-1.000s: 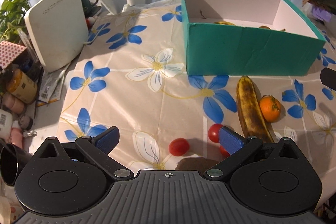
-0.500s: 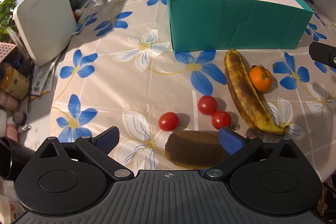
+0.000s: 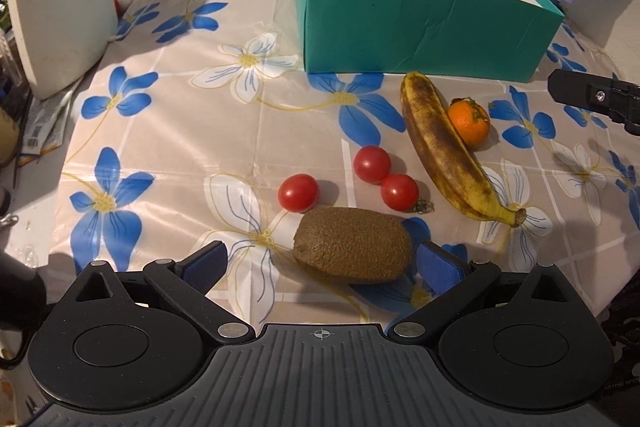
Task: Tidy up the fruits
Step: 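Move the left gripper to the brown kiwi on the table while the right gripper withdraws, then close the left gripper on the kiwi while the right gripper grasps the orange tangerine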
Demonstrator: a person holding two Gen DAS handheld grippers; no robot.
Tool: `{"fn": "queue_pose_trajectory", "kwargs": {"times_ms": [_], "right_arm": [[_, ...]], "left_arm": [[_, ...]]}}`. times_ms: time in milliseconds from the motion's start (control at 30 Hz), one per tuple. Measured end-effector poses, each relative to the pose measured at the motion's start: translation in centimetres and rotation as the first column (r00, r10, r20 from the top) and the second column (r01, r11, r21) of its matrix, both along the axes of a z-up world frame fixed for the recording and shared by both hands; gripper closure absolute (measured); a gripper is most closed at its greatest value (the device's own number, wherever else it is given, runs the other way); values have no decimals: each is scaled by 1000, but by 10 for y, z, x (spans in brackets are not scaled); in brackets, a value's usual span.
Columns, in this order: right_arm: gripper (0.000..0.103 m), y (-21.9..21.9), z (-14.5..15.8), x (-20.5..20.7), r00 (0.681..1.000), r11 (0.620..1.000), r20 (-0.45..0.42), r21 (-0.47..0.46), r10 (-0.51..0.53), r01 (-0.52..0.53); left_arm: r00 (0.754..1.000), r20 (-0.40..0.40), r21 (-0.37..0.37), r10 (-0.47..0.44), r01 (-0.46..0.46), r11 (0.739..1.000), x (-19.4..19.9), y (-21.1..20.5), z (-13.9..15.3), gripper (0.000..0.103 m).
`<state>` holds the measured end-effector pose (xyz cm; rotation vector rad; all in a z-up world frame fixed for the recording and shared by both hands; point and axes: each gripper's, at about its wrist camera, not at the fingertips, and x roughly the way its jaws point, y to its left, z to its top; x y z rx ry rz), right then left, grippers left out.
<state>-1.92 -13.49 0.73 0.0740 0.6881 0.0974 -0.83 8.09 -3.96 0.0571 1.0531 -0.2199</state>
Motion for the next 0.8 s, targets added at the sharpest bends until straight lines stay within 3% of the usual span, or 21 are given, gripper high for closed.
{"fn": "queue_pose_trajectory", "kwargs": {"times_ms": [333, 567, 800], "right_arm": [[7, -1, -9, 0, 999, 1000, -32, 20, 7, -7], [7, -5, -12, -1, 999, 1000, -42, 31, -2, 3], [7, -7, -16, 2, 998, 999, -55, 44, -11, 14]], "left_arm": [[999, 2, 3, -41, 41, 999, 8, -15, -7, 0], [999, -52, -67, -14, 10, 998, 14, -11, -15, 0], [997, -79, -57, -9, 5, 998, 19, -11, -20, 0]]}}
